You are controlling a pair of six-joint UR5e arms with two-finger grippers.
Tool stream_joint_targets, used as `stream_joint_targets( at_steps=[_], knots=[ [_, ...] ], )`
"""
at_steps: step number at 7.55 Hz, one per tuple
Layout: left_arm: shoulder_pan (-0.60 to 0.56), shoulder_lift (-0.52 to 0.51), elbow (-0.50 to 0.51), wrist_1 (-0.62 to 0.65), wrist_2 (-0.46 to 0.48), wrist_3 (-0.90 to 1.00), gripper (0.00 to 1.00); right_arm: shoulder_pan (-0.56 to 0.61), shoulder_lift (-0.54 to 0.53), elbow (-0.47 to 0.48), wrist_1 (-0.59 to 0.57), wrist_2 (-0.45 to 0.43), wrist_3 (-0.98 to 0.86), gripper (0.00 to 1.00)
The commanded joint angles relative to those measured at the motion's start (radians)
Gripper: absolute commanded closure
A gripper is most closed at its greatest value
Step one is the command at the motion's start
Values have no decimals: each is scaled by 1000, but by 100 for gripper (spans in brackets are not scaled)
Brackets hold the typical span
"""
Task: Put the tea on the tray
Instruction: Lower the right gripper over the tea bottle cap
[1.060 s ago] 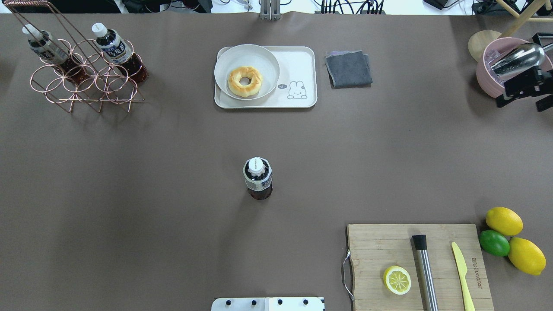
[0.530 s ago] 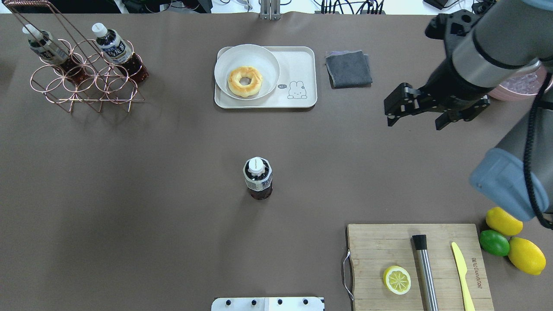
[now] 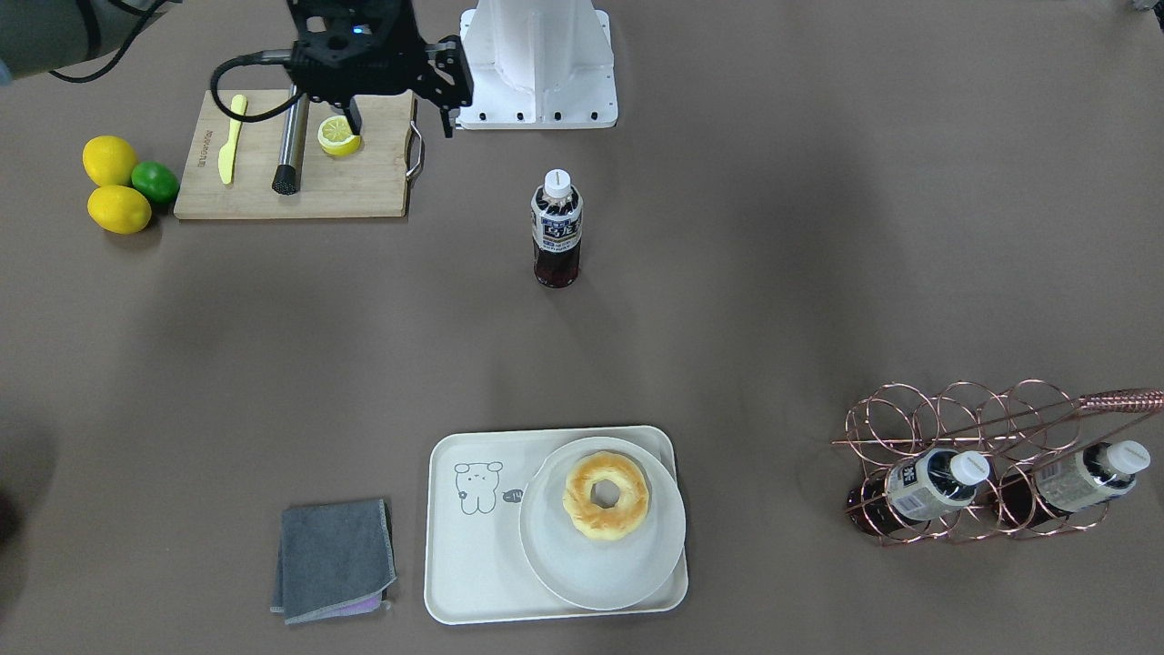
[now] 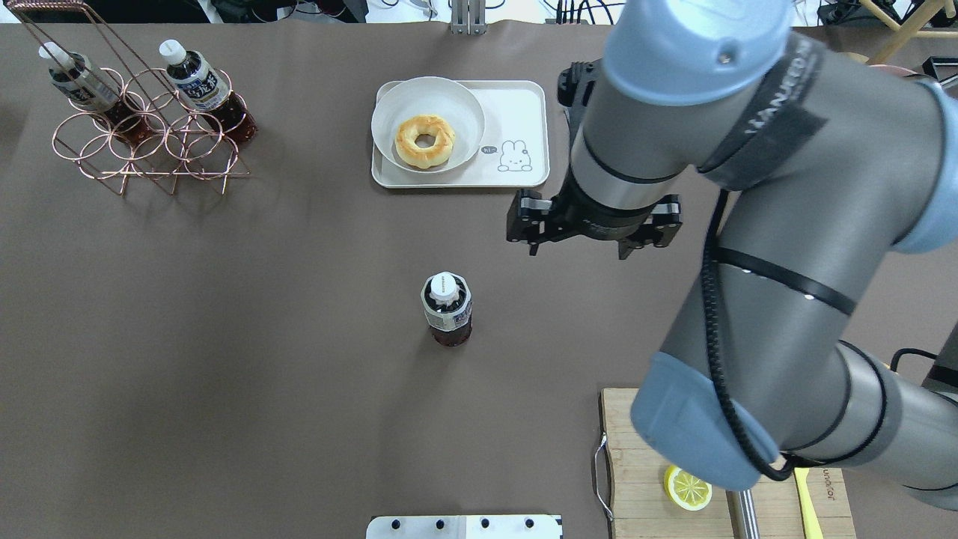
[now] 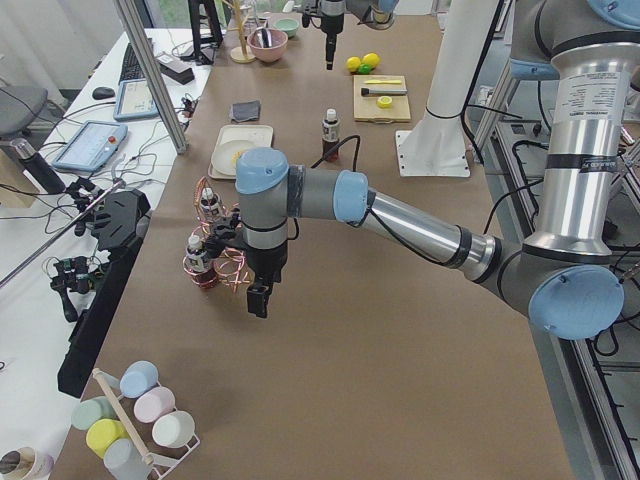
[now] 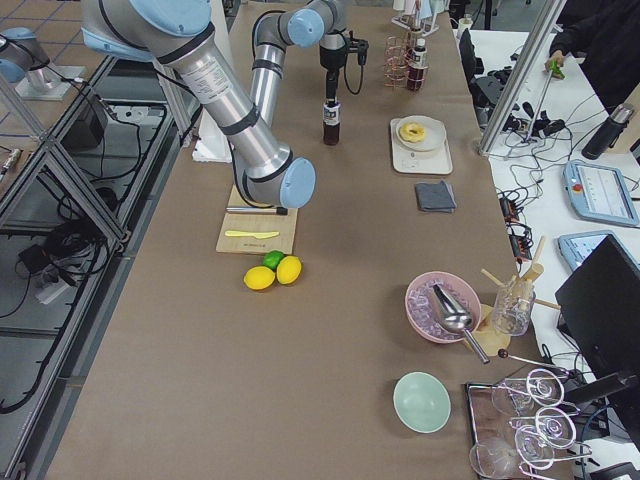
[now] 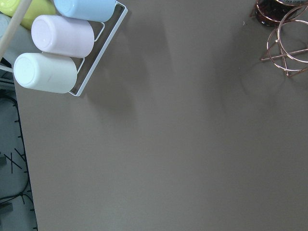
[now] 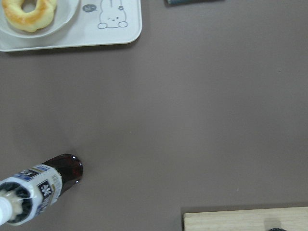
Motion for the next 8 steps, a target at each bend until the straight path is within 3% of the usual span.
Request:
stream_joint_targets(
  at_steps=[1,4,8],
  knots=[
    [-5,1,14,0,0,1,2,-96,91,-152,114,-85,79,0],
    [-6,18,32,-43,0,1,3,-107,178,-290,160,-85,88,1],
    [-10,18,40,-44,0,1,3,-133,183,-362,229,-85,110,1]
  ],
)
